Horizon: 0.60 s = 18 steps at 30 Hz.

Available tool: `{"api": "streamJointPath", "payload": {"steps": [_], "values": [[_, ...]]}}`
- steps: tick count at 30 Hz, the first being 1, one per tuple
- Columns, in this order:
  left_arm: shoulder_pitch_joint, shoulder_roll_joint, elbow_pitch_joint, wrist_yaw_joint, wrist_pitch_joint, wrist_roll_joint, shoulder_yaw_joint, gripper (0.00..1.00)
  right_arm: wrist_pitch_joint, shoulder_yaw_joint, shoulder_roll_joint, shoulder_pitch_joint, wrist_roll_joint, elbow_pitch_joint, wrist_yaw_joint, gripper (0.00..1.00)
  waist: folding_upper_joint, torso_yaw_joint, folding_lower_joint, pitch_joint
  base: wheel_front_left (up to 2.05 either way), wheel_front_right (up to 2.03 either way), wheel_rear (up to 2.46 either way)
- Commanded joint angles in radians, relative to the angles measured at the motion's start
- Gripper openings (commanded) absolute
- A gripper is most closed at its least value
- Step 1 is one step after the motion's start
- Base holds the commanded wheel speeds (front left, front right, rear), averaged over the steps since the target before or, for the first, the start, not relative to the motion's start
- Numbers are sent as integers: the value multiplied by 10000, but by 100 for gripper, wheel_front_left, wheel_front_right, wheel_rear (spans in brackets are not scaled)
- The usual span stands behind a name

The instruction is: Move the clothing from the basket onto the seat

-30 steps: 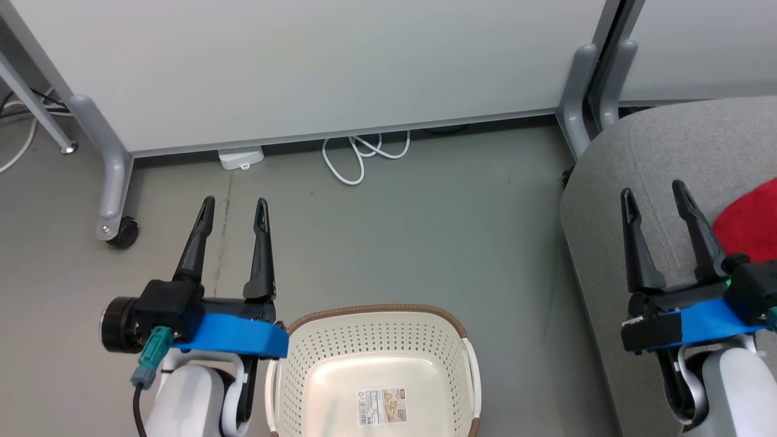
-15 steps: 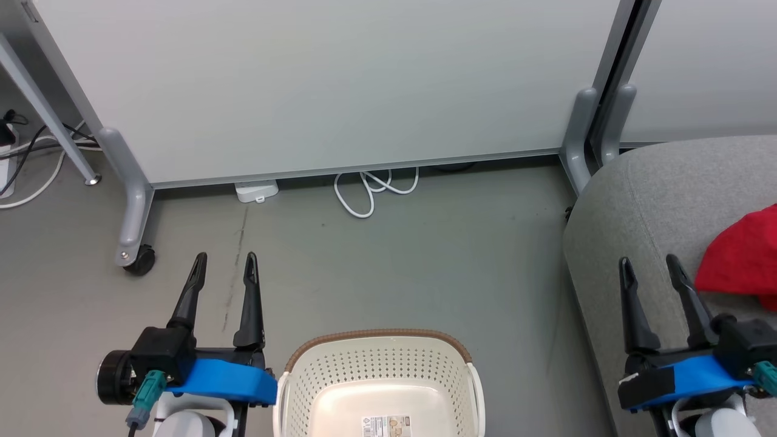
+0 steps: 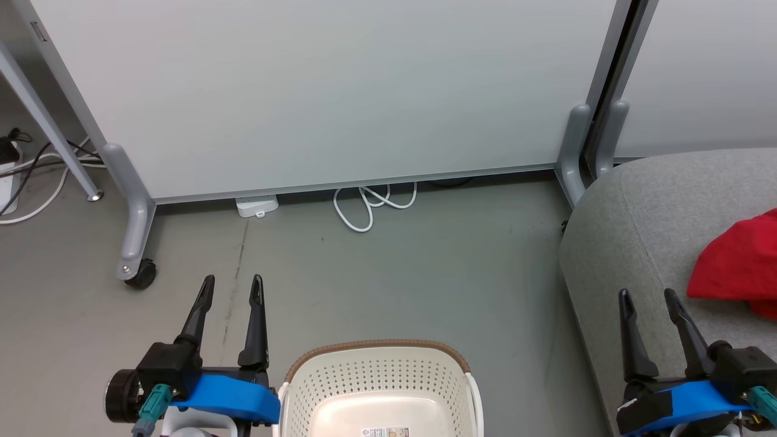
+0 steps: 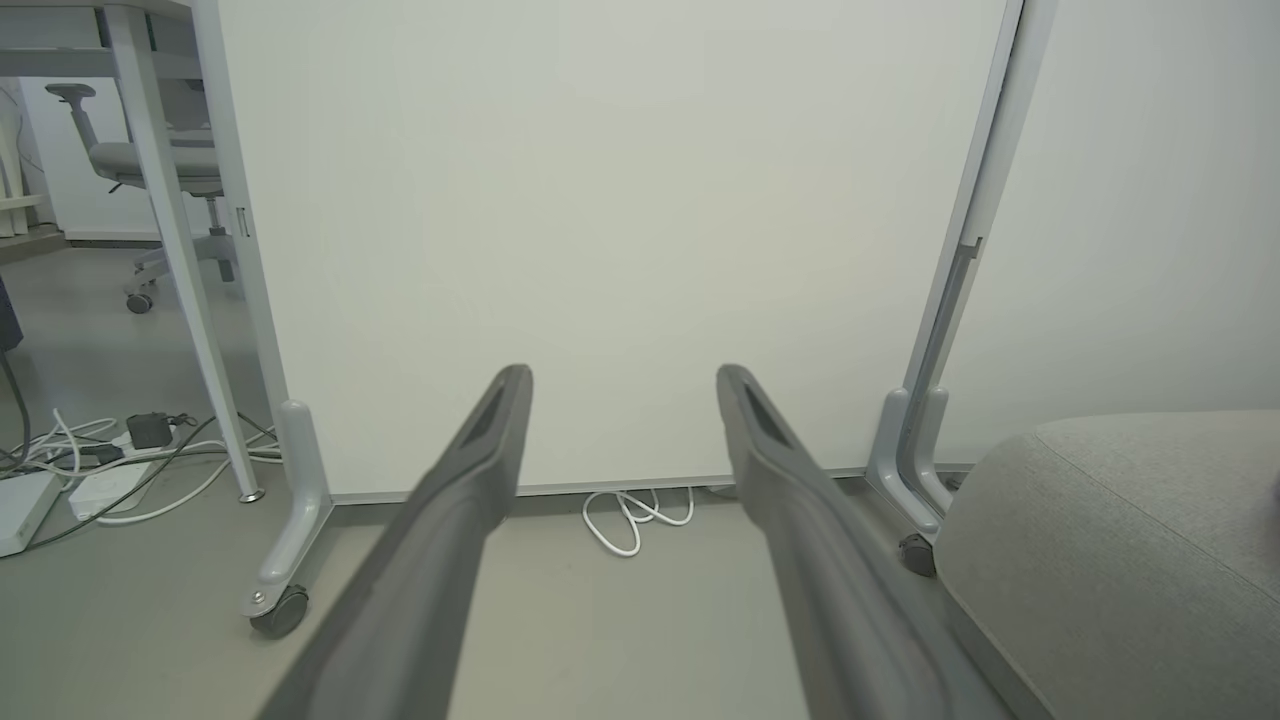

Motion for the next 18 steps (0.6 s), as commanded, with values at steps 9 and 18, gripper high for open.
{"api": "streamJointPath", "payload": {"steps": [9,18], "values": [[136,-15,171,-11,-48,-79,-25,100,-36,4,111,183,-5,174,1,100,0,2,1,-116,0,0,0],[419,-4,617,-1,81,-175,-18,0,100,9,148,147,116,650,0,0,0,-14,1,-137,0,0,0]]}}
